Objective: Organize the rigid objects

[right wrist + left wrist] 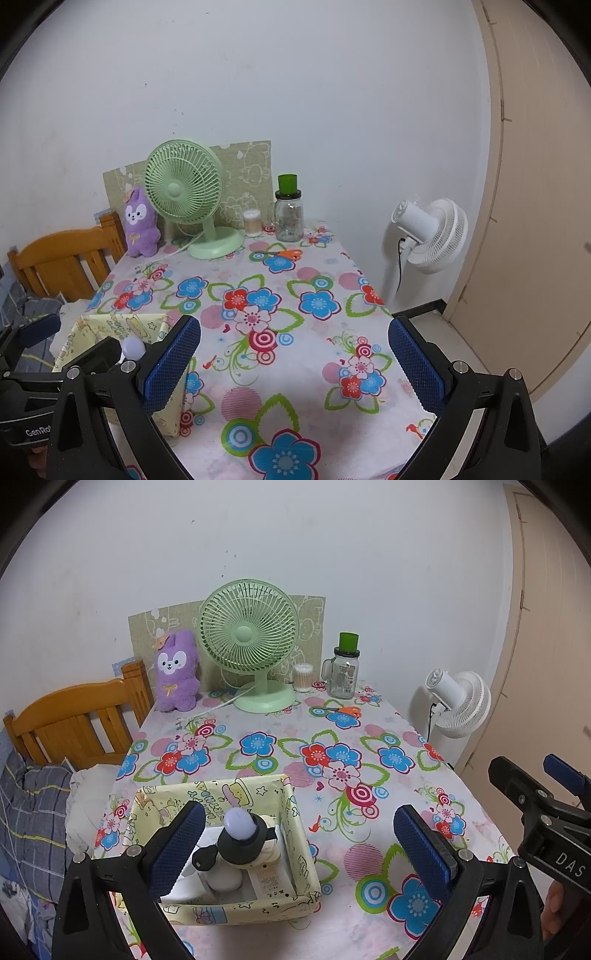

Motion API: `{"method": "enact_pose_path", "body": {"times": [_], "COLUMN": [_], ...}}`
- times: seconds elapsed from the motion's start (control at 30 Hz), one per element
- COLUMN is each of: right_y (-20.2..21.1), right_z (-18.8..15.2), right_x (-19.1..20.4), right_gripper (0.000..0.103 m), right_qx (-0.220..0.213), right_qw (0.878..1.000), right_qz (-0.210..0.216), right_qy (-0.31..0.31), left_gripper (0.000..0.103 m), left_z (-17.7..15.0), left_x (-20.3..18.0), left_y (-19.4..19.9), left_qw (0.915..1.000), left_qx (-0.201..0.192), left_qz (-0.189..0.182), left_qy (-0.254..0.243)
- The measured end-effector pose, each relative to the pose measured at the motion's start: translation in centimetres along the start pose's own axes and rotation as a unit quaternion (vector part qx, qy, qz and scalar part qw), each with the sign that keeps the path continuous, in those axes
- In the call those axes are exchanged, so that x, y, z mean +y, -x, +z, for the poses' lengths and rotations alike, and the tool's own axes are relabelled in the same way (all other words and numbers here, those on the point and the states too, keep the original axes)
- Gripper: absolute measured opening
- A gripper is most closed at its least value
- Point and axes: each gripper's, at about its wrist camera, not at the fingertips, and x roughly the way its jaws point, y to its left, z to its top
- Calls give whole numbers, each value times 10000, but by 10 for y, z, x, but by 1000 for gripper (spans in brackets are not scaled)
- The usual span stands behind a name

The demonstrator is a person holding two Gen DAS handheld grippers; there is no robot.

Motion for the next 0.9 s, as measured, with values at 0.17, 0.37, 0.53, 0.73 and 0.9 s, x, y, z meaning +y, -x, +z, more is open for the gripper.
{"method": "enact_pose_path", "body": {"times": [0.17, 0.37, 0.53, 0.73, 0.9], "right_y": [0, 1, 2, 4, 5], "right_z": [0, 1, 1, 4, 4], "right_x": [0, 1, 2, 7, 8], "right_gripper": [103, 103, 103, 103, 103], "right_qx": [3, -24, -31, -82, -94], "right_qw": [10000, 10000, 10000, 9999, 9999], "right_qz": [-11, -13, -7, -4, -3], "right_qy": [7, 8, 8, 80, 92], "left_gripper": [103, 103, 103, 103, 103], "left_z": [0, -1, 0, 1, 1], "left_x": [0, 1, 1, 0, 1], "left_y": [0, 1, 1, 2, 3], "left_qw": [10000, 10000, 10000, 10000, 10000], "left_qx": [-21, -23, -50, -84, -93], "left_qz": [-10, -1, -5, -22, -13], "left_qy": [6, 13, 2, -35, -12]}}
